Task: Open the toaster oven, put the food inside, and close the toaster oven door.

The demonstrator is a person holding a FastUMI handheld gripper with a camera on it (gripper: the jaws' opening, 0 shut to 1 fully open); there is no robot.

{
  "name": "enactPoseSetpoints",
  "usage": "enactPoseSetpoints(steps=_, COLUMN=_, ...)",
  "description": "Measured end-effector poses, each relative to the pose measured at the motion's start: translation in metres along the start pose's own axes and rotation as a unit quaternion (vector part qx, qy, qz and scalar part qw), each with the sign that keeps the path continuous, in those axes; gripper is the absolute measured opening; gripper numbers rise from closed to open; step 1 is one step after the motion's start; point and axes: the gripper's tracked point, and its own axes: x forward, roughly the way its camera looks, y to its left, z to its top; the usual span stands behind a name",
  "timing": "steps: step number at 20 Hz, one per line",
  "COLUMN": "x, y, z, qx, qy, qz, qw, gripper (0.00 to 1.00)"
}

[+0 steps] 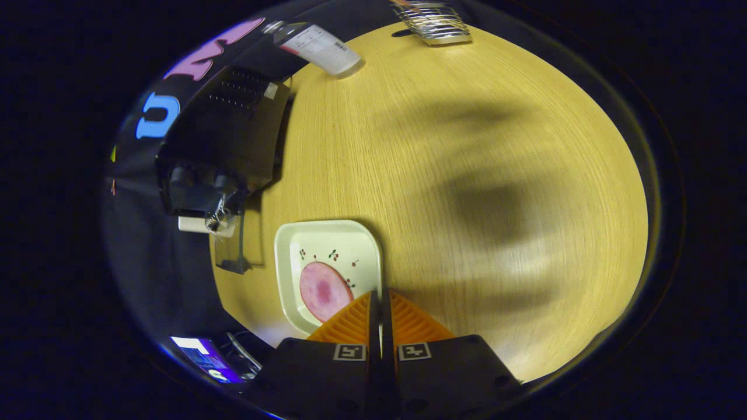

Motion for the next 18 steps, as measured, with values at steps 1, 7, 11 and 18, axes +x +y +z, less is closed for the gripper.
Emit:
enactPoseSetpoints(steps=1, x=0.000, y=0.002, z=-0.001, qx=0.016, qy=-0.004, qz=0.014, qw=1.000, gripper=0.06)
enactPoseSetpoints(steps=7, x=-0.021, y=0.022, z=-0.006, qx=0.050, qy=-0.031, qz=0.047, qw=0.997, gripper=0.06)
enactPoseSetpoints(steps=11, x=-0.025, y=0.057, z=-0.021, qx=0.063, qy=-0.046, qz=0.065, qw=0.995, gripper=0.06)
enactPoseSetpoints(steps=18, x=-0.013, y=0.132, z=-0.068, qx=0.094, qy=-0.071, qz=0.087, qw=0.989, gripper=0.06)
